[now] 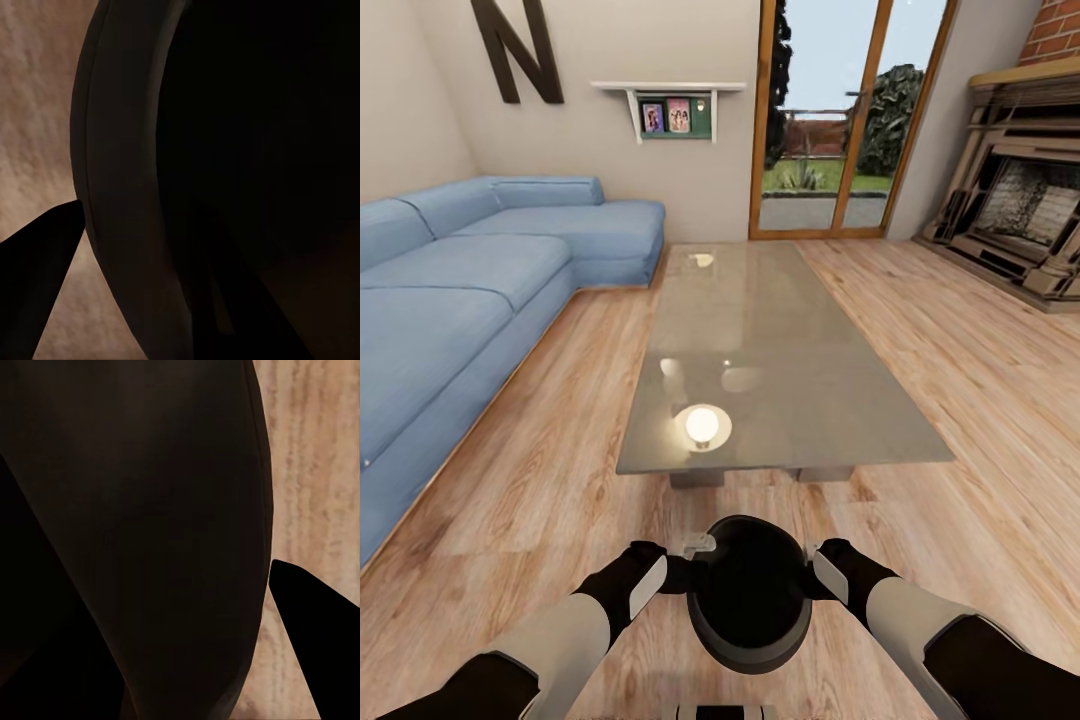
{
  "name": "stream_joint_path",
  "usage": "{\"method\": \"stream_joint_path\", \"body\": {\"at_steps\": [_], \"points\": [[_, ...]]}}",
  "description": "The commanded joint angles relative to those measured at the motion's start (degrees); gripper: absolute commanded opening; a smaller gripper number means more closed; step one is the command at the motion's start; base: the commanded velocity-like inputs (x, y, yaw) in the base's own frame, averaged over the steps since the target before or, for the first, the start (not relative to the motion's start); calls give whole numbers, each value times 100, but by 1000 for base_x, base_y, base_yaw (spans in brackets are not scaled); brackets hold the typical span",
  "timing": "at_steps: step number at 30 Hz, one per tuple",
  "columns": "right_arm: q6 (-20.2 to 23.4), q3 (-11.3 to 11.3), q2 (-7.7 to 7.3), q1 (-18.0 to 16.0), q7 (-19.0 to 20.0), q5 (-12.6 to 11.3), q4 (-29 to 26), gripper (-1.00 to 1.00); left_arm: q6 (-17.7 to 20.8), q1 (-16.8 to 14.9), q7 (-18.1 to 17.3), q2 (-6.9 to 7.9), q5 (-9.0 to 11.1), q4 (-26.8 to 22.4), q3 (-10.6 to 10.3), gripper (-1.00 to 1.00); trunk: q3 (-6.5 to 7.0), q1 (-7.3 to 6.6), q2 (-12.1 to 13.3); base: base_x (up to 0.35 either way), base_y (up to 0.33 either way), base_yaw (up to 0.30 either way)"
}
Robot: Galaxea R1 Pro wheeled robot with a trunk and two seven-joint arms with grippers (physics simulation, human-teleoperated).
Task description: Place each of the two pumpkins and all three candles from the living room inside a cabinet in the living room (use any cabinet), then make sure every cabinet is closed, and position the cauldron so it is next to a table in the living room.
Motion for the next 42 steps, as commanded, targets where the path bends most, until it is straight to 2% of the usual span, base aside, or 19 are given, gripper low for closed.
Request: {"method": "stream_joint_path", "body": {"at_steps": [1, 25, 32, 33, 42], "points": [[17, 159, -1, -3, 20, -276, -23, -100, 25, -3, 2, 0, 61, -2, -75, -100, -13, -2, -2, 0, 0, 0], [17, 159, -1, -3, 20, -278, -23, -100, 16, -3, 2, 0, 61, -2, -75, -100, -234, -2, -2, 0, 0, 1], [17, 159, -1, -3, 27, -285, -23, -100, 16, -3, 2, 0, 61, -2, -75, -100, -250, -2, -2, 0, 0, 6], [17, 159, -1, -3, 24, -285, -23, 100, 16, -3, 2, 0, 61, -4, -75, -100, -250, -2, -2, 0, 0, 0], [17, 163, -1, -3, 27, -285, -23, 100, 18, -3, 36, 0, 61, -5, -80, -100, -250, -2, -2, 0, 0, 0]]}}
